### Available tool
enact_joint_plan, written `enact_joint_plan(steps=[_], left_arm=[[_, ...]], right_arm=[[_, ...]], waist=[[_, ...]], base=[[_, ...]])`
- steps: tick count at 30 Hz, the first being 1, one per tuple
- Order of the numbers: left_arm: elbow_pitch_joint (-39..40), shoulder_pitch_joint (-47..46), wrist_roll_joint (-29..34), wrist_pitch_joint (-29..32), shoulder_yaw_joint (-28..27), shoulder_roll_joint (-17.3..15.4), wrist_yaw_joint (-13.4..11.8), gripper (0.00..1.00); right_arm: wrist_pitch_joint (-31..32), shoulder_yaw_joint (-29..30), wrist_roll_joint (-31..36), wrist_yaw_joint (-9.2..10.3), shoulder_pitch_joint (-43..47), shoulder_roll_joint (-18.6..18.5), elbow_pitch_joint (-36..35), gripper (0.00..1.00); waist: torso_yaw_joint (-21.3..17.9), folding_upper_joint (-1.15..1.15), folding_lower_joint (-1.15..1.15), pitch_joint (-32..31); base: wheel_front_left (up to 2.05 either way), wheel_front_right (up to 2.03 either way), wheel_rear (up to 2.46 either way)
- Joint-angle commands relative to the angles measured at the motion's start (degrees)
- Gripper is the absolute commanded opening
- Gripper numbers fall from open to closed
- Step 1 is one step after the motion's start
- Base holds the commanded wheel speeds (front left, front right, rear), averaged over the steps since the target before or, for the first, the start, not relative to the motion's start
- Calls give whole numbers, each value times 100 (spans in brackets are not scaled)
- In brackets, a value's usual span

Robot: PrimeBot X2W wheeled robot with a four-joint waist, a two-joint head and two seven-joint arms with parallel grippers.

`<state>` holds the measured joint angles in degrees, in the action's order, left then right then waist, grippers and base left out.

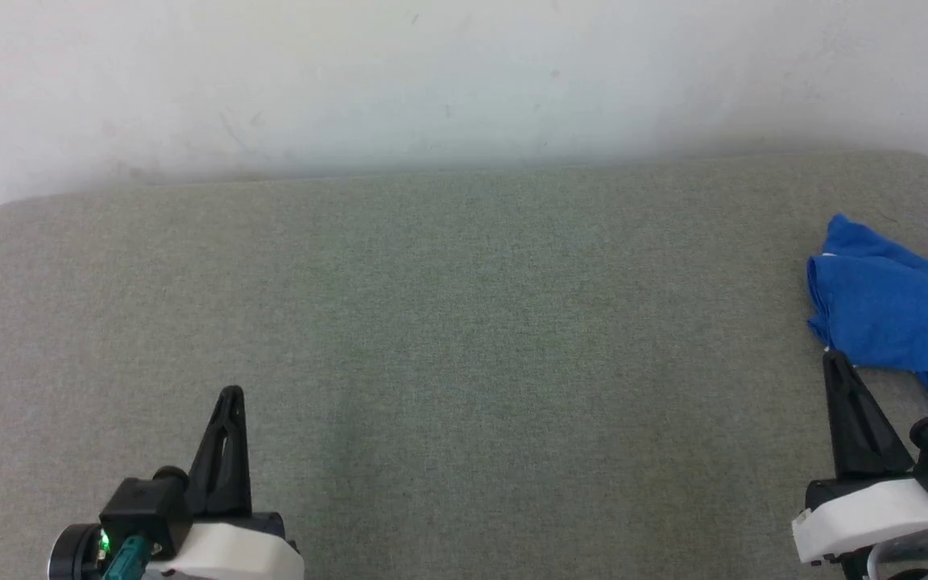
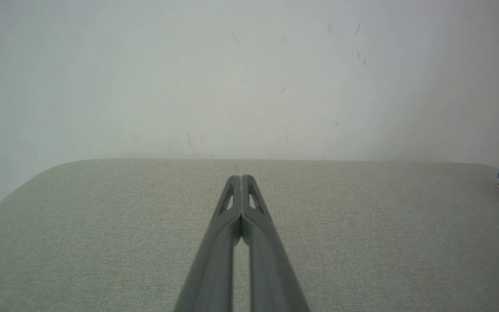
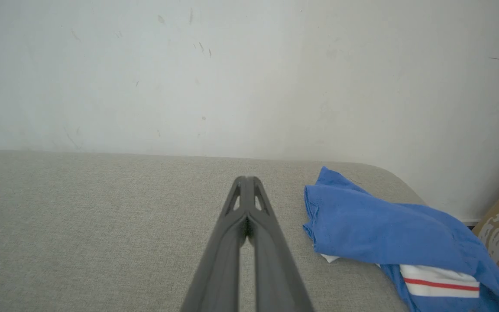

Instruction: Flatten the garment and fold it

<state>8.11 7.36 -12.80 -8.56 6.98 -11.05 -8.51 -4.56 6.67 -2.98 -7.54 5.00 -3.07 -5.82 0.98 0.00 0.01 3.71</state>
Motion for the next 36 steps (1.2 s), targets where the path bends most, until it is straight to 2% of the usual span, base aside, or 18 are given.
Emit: enact_joint_plan(steps=[1,36], left_arm=[[-57,-132,118,36,-65,57,68,0],[-422,-425,681,433,-372,425,447,0]], right_arm=[[31,-49,55,2,-75,9,37,0],[237,-348,173,4,-281,14,301,0]], waist=[[-3,0,0,-12],[-49,0,0,-186]], base=[[0,0,0],[0,0,0]])
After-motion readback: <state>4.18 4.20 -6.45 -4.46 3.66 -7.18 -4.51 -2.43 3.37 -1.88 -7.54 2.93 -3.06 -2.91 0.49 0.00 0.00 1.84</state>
